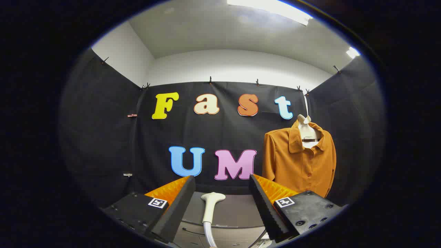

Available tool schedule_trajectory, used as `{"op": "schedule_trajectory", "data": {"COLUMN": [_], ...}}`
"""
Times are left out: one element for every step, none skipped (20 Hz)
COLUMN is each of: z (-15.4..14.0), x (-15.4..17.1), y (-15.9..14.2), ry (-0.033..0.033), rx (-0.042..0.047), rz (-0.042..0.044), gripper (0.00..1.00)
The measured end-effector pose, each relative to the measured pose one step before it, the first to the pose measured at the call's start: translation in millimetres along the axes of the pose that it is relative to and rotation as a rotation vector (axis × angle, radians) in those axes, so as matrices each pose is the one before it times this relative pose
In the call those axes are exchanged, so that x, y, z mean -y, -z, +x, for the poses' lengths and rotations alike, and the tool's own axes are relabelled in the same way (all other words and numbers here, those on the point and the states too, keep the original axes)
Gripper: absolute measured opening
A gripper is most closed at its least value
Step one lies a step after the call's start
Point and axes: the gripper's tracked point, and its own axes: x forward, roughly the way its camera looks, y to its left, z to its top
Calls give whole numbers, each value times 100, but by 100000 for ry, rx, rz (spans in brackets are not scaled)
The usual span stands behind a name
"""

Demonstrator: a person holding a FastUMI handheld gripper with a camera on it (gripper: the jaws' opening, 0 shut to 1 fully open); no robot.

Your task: Iron the clothes twice with a garment steamer, once on the left side and once on the right side.

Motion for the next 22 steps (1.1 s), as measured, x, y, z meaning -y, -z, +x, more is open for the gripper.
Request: {"op": "schedule_trajectory", "data": {"z": [3, 1, 6, -94, 5, -5, 28, -37, 31, -81, 20, -62, 32, 52, 67, 115, 166, -41, 89, 56, -7, 107], "x": [-33, -17, 3, -38, 15, 74, 41, -45, -79, -66, 10, 10, -1, 7, -47, 41, -6, -41, -39, 31, 35, -31], "y": [-57, -110, 54, 127, 138, 123, 11, -30, -54, -4, 67, 111, -31, -103, -24, 33, 12, 66, 7, 10, 44, -44], "ry": [45, 7, 58, 93, 140, 107, 137, -258, -177, -213, -86, 24, -25, -60, 2, -11, 79, -6, 56, 21, 62, 42], "rx": [118, 84, -249, -404, -508, -523, -311, 0, 100, 76, -15, -146, -29, -22, -23, 30, -132, -110, -186, -89, -2, 56], "rz": [-352, -232, -145, -92, -41, 2, 106, 247, 107, -153, -199, -133, 27, 67, 58, -63, -196, -255, -397, -301, -123, -6], "gripper": [98, 98, 98, 98, 98, 98, 98, 98, 98, 98, 98, 98, 98, 98, 98, 98, 98, 98, 98, 98, 98, 98]}}
